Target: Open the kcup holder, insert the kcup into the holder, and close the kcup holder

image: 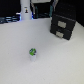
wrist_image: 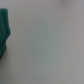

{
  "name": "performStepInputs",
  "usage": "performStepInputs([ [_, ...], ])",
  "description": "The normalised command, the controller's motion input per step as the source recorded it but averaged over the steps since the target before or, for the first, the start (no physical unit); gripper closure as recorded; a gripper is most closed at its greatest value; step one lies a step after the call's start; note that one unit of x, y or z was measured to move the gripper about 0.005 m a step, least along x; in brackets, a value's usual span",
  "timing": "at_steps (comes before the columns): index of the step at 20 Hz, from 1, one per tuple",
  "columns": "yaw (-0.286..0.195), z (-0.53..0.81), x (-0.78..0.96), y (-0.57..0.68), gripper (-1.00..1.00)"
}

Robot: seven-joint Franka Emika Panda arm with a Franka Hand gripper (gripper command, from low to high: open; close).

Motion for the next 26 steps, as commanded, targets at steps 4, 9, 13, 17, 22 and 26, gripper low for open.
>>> performStepInputs([
  [4,-0.144,0.09,-0.19,0.59,-1.00],
  [9,-0.163,0.06,-0.24,0.65,-1.00],
  [13,-0.184,0.02,-0.23,0.69,-1.00],
  [17,-0.180,0.00,-0.29,0.66,-1.00],
  [22,-0.183,-0.08,-0.27,0.63,-1.00],
  [26,-0.173,-0.18,-0.29,0.62,-1.00],
])
